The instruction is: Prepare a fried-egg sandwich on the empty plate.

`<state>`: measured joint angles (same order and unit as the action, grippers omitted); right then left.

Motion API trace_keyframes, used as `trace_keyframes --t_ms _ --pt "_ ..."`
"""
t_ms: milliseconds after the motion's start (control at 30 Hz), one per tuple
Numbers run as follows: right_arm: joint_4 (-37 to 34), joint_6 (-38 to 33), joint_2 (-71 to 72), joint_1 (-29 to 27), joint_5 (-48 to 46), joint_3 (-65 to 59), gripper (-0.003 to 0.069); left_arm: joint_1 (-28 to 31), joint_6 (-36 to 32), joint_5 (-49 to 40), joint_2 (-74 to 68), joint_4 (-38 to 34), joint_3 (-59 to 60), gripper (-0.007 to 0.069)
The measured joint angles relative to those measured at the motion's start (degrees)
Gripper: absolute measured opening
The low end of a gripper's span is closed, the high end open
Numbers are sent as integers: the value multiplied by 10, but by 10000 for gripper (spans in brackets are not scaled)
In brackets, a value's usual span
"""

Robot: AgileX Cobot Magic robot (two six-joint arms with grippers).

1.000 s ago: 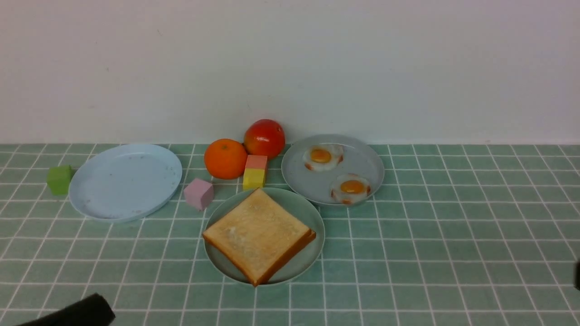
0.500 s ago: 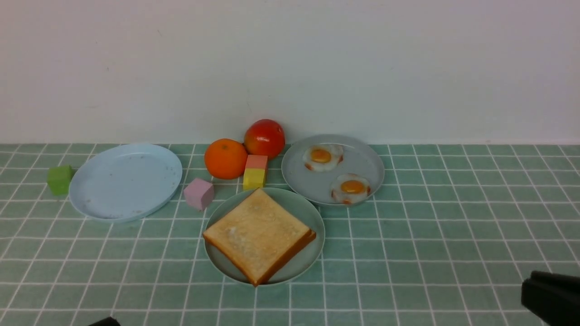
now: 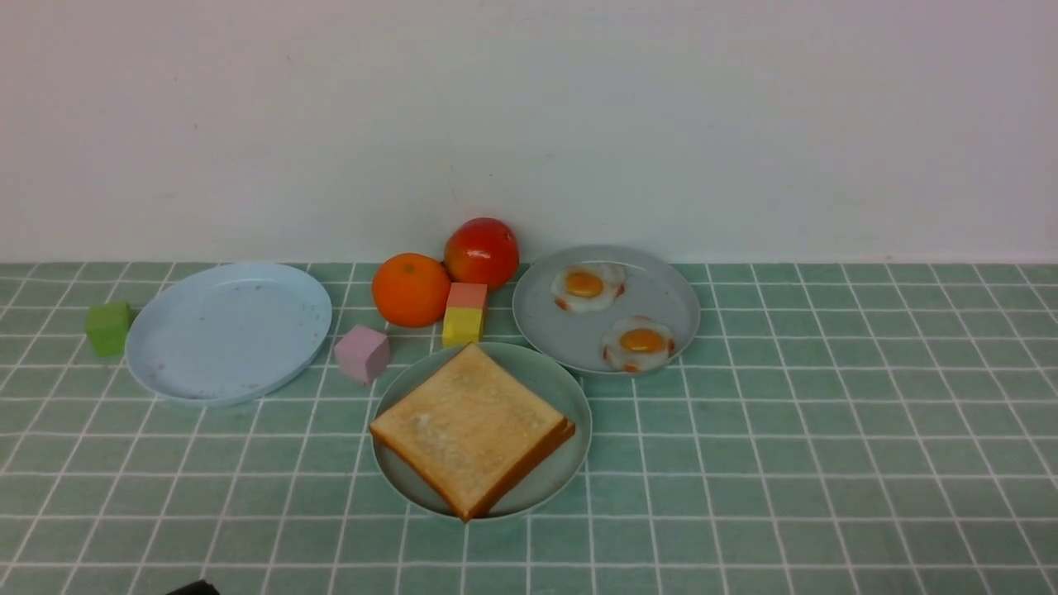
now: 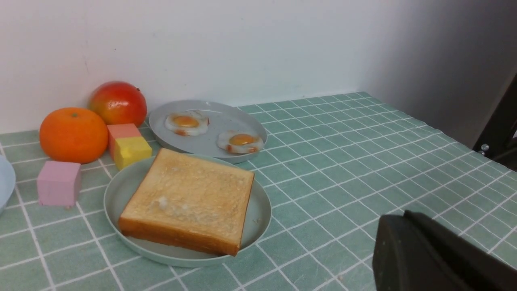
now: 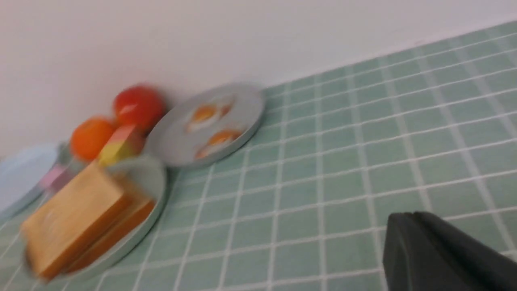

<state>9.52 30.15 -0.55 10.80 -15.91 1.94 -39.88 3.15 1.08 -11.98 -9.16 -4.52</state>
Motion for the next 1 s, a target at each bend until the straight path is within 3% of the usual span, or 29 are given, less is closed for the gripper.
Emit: trace_keyframes --t_ms 267,333,567,633,1000 --pt "2 -21 11 -31 34 -28 -13 0 -1 -2 0 0 0 -2" --pt "-8 -67 11 -32 38 -33 -13 0 -1 -2 0 0 0 -1" --pt "-140 -309 12 -52 -19 -33 -13 0 -1 -3 0 0 0 5" --pt "-151 -334 12 -54 -33 -33 -13 0 -1 -3 0 0 0 8" --pt "-152 -358 12 -55 -57 -30 -8 0 -1 -4 0 0 0 18"
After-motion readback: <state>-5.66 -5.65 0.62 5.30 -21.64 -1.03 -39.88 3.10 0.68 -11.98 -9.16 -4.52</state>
